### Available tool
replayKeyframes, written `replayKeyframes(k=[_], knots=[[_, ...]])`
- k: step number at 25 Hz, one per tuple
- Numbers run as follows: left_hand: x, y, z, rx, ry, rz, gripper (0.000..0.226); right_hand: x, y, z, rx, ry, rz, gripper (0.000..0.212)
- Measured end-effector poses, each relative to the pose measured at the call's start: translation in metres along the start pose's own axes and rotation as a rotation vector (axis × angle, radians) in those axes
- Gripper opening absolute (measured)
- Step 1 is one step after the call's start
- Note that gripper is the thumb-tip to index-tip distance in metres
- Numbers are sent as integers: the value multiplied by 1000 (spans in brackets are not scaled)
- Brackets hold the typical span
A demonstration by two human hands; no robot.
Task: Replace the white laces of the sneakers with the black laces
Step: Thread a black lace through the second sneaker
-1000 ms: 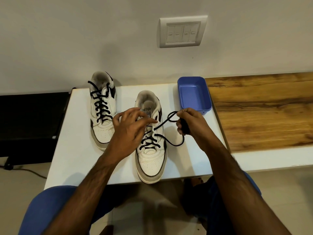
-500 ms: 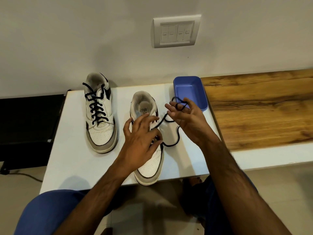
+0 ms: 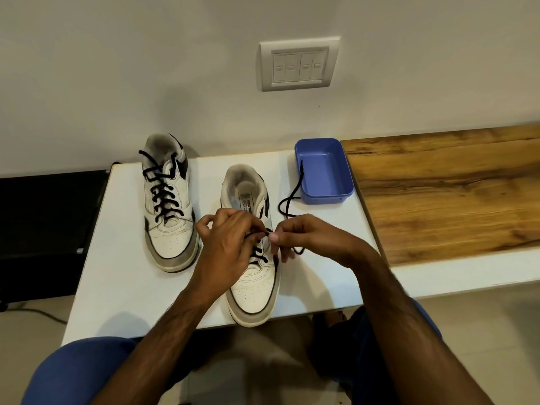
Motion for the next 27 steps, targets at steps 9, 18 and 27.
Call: replayKeyframes(k=[9, 18, 27], knots=[[0, -2, 0, -82, -82, 75, 16, 35, -15, -10, 241, 322, 798, 36], [17, -4, 10, 14, -64, -404, 41, -21, -21, 8, 35, 18, 264, 34], [38, -41, 1, -52, -91, -233, 10, 23, -11, 1, 174, 431, 1055, 33]])
Point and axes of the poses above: each hand's wrist, its own z-axis towards the middle knuckle, its own x-axis out of the back of the hand, y = z × x, the point moved 5 cm from there along z, towards the middle knuckle
